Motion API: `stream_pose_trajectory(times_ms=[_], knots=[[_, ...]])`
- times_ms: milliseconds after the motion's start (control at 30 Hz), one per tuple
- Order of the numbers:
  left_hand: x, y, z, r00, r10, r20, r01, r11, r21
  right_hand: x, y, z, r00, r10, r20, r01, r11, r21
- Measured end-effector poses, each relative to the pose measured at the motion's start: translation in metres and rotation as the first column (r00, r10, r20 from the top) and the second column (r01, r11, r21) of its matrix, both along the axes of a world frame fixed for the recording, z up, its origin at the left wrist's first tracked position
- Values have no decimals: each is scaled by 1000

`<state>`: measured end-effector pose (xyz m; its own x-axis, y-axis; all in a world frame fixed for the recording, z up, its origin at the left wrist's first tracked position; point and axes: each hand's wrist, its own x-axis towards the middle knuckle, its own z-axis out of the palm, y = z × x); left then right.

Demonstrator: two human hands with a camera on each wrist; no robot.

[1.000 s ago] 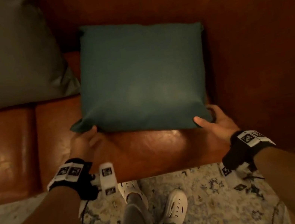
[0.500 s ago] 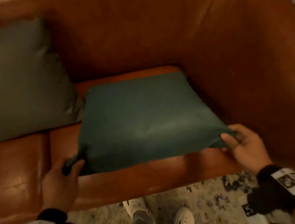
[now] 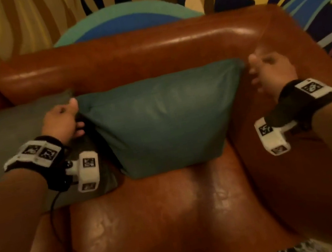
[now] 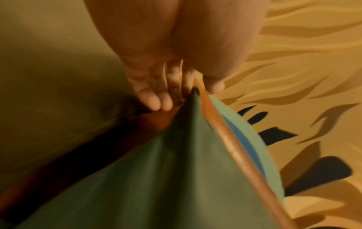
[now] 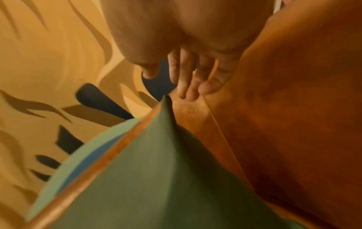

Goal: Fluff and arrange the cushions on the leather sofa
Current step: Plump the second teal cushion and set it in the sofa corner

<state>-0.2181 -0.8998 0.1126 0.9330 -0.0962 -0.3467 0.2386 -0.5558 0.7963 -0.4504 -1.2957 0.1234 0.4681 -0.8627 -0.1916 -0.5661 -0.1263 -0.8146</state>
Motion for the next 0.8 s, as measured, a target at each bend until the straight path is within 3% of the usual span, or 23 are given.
stream_pose_trajectory(times_ms=[67,200,300,433,533,600,667,733,800], knots=[[1,0,-22,989,-34,-142,20,995,-102,5,3,-20,999,28,-39,-19,976,215],[-2,-5,-43,987,-56,-150,10,958,-288,22,19,-42,995,58,79,-85,912,402],[-2,-11,-50,997,-16,-75,-11,937,-348,30,16,-51,998,34,55,-45,973,227],[13,-14,-50,993,43,110,-22,983,-181,30,5,-37,998,-32,-51,26,993,-114],[31,-26,-61,997,70,38,-68,996,-50,38,3,-30,997,-39,-72,29,989,-142],[46,-23,-91,997,45,-58,-45,999,-6,40,1,-35,988,6,-157,-14,999,-50],[55,-15,-121,996,19,-89,-20,1000,-4,35,-7,-46,994,35,-105,-19,989,145],[43,-15,-112,997,27,-74,-31,998,-56,25,-15,-56,999,12,51,-30,932,361],[23,-25,-82,998,56,-26,-57,997,-59,16,-18,-61,985,97,142,-152,875,459]])
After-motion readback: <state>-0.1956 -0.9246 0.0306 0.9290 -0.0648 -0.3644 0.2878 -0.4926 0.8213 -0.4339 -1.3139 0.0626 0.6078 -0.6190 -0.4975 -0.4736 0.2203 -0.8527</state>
